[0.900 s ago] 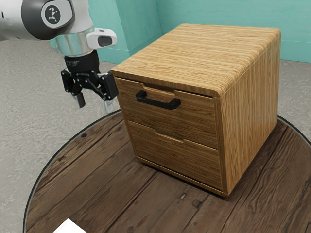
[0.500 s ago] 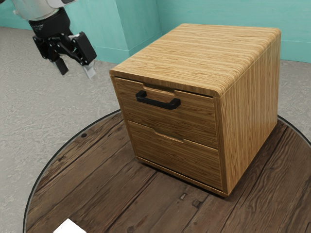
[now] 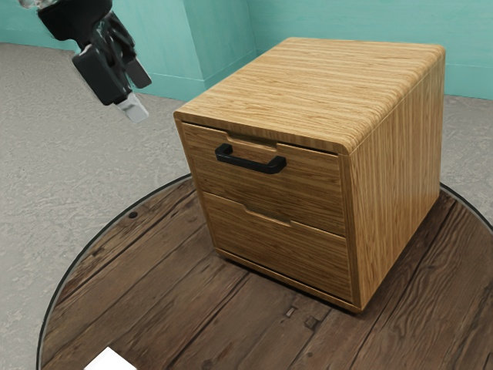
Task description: Pull the drawer handle with one arm to open the drawer
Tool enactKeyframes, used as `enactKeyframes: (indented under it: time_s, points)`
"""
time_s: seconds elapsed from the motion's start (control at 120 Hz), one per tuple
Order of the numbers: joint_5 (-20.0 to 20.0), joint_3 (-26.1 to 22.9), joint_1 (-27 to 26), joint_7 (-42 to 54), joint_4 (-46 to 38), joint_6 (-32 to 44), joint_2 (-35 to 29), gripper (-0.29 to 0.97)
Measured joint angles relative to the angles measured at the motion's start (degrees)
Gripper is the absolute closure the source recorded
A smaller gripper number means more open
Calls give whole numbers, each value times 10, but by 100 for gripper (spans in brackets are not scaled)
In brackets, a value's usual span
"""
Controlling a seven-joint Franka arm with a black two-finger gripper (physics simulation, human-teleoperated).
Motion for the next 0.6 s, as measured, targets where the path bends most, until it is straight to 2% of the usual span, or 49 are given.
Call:
enactKeyframes:
  time_s: [0.1,0.183,0.25,0.367,0.433,0.6]
  points:
    - [27,-38,9,57,-10,4,0,0]
    - [59,-84,-4,99,-166,64,-116,0]
    - [74,-93,-4,132,-224,109,-153,0]
    - [86,-102,-6,186,-274,177,-161,0]
    - [80,-108,-7,214,-304,215,-157,1]
    - [82,-95,-4,273,-366,303,-148,19]
